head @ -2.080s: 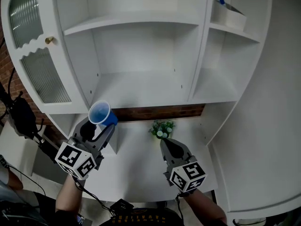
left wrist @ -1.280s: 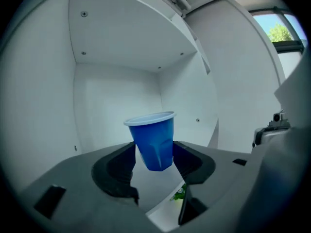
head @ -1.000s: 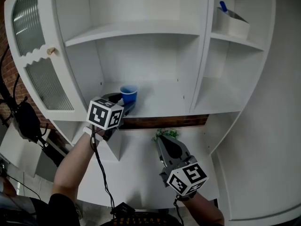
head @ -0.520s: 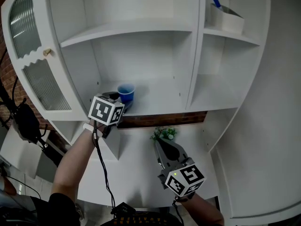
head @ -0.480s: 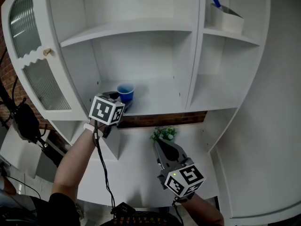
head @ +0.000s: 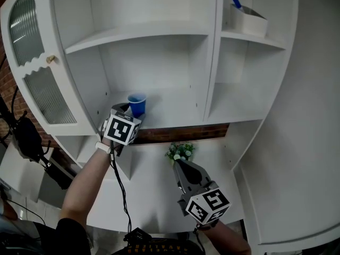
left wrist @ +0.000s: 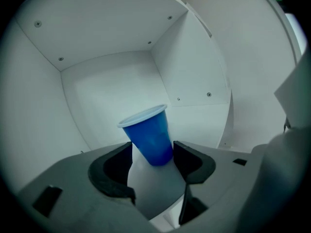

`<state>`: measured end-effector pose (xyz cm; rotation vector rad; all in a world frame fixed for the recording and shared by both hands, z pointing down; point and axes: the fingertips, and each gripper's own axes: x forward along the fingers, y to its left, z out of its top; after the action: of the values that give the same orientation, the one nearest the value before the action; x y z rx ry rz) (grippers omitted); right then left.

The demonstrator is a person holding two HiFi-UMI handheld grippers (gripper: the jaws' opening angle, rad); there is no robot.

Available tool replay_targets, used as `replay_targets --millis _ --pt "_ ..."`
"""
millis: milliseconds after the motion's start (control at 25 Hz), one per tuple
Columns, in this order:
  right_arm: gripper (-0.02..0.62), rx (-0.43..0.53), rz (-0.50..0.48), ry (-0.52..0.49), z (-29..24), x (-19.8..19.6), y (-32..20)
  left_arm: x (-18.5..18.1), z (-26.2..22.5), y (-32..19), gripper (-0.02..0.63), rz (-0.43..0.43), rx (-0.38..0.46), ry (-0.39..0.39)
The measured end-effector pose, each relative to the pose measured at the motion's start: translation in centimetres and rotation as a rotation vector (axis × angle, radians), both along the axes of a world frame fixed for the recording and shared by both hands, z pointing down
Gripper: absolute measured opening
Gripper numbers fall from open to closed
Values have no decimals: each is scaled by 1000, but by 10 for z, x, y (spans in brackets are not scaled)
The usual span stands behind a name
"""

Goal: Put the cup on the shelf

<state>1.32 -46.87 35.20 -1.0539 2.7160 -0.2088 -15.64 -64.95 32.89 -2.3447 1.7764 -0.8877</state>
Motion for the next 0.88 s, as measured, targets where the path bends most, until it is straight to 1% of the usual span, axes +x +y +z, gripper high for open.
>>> replay_targets --millis 80,200,280,360,480,600,680,720,760,800,840,880 --pt "6 -6 7 -2 3 4 1 -2 -5 9 247 0 31 36" --pt "6 -22 19 -2 10 9 1 -11 -10 30 248 3 74 127" --pt "6 -36 23 -4 15 10 0 -15 -12 49 247 13 99 171" --pt "6 -43 21 -7 17 10 0 -12 -16 73 247 52 136 205" --pt "6 -40 14 -9 16 5 0 6 -23 116 247 146 204 276" --pt "6 -35 3 -14 13 -3 2 25 -13 160 247 223 234 354" --pt "6 -29 -9 -12 12 -10 6 30 -4 184 245 246 267 393" --pt "6 -24 -15 -8 11 -14 8 28 -3 195 245 245 306 394" --pt "6 -19 -21 -2 10 -17 10 24 -5 204 244 232 357 376" --pt "6 -13 -25 5 10 -19 11 18 -8 212 230 211 412 342" --pt "6 -9 -27 11 10 -21 12 12 -9 219 203 188 460 307" --pt "6 -7 -27 15 10 -22 13 7 -10 226 187 170 494 284"
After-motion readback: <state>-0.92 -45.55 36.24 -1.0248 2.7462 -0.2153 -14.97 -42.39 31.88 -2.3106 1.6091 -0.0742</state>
